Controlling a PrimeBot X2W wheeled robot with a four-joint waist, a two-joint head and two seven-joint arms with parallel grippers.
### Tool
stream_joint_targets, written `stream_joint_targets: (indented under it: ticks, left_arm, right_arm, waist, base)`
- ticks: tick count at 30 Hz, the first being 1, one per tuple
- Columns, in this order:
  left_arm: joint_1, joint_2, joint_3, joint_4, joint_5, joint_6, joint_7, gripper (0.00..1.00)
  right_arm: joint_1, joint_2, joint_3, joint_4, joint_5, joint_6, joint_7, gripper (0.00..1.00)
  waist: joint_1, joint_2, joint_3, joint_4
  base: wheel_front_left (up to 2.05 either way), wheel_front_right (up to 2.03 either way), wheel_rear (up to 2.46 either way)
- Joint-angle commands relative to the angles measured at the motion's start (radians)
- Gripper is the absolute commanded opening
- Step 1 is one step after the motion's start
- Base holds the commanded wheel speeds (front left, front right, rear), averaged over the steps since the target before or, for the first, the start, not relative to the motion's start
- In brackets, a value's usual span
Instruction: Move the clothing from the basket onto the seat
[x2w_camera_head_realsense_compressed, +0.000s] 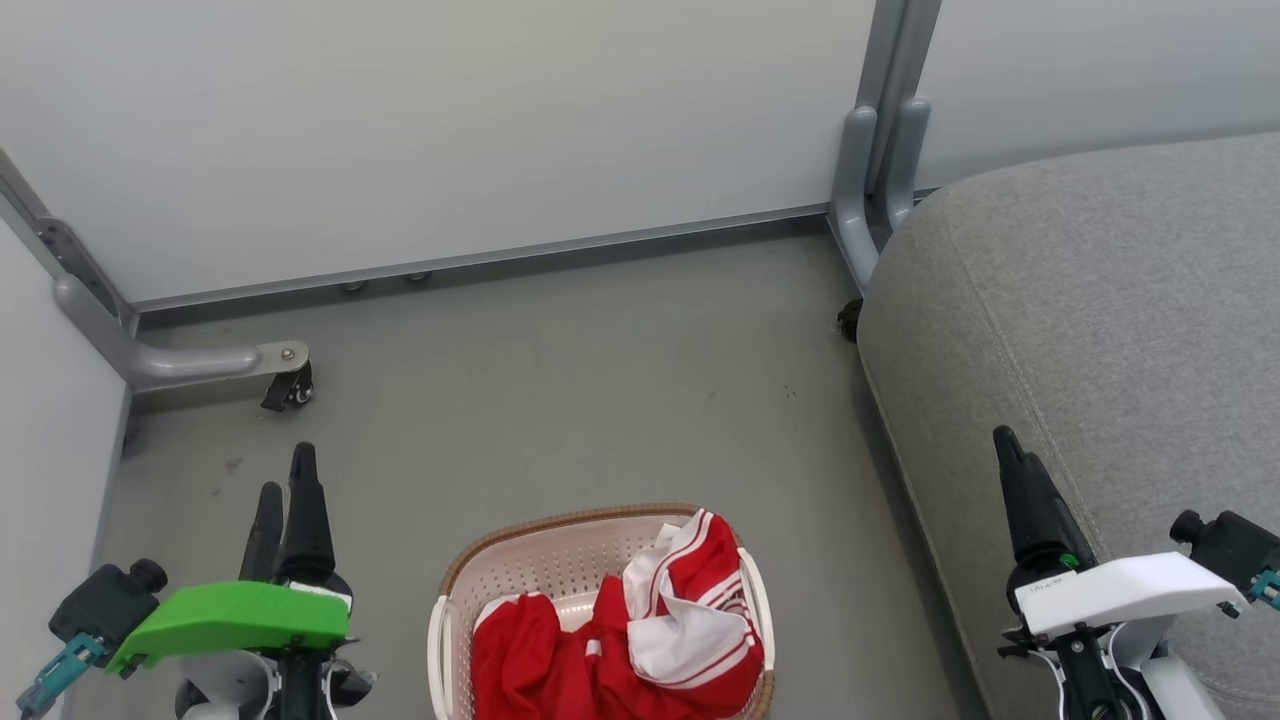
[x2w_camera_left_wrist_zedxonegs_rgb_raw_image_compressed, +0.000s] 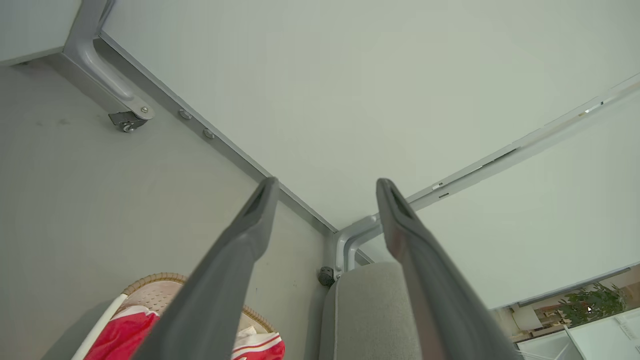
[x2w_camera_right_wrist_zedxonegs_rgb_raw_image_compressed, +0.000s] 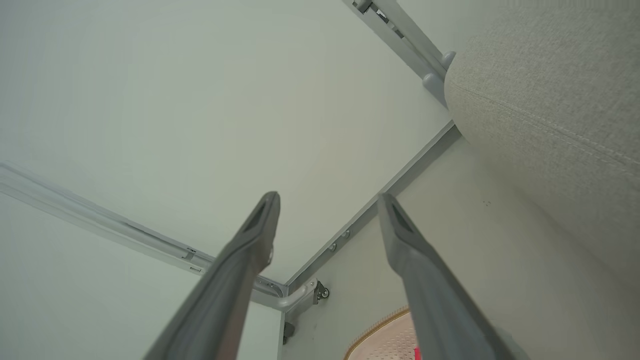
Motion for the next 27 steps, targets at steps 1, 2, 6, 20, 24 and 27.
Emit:
stream_joint_targets:
  ticks: [1,2,6,20,24,27]
  left_arm:
    - [-0.031,0.007,-0.007,-0.015,0.044,0.007,-0.011,1.00]
    - [-0.032,0.008,-0.011,-0.015,0.069,0.010,-0.015,1.00]
    - [-0.035,0.008,-0.023,-0.013,0.146,0.015,-0.028,1.00]
    - [-0.031,0.015,-0.070,-0.019,0.383,0.023,-0.070,1.00]
    - [-0.026,0.015,-0.080,-0.022,0.432,0.022,-0.082,1.00]
    - [-0.021,0.016,-0.088,-0.024,0.467,0.023,-0.090,1.00]
  right_arm:
    - [-0.014,-0.002,-0.006,-0.019,-0.046,0.001,-0.007,1.00]
    - [-0.013,-0.001,-0.008,-0.021,-0.066,0.001,-0.010,1.00]
    - [-0.009,0.004,-0.010,-0.026,-0.140,0.001,-0.017,1.00]
    - [0.007,0.020,-0.015,-0.029,-0.356,0.001,-0.039,1.00]
    - [0.009,0.024,-0.018,-0.029,-0.409,0.001,-0.045,1.00]
    - [0.012,0.026,-0.023,-0.030,-0.447,0.001,-0.050,1.00]
  waist:
    - [0.0000,0.0030,0.000,0.001]
    - [0.0000,0.0030,0.000,0.001]
    - [0.0000,0.0033,-0.001,0.003]
    - [0.0000,0.0043,-0.005,0.009]
    - [0.0000,0.0046,-0.006,0.012]
    - [0.0000,0.0048,-0.007,0.014]
  base:
    - [0.00,0.00,0.00]
    - [0.00,0.00,0.00]
    - [0.00,0.00,0.00]
    - [0.00,0.00,0.00]
    - [0.00,0.00,0.00]
    - [0.00,0.00,0.00]
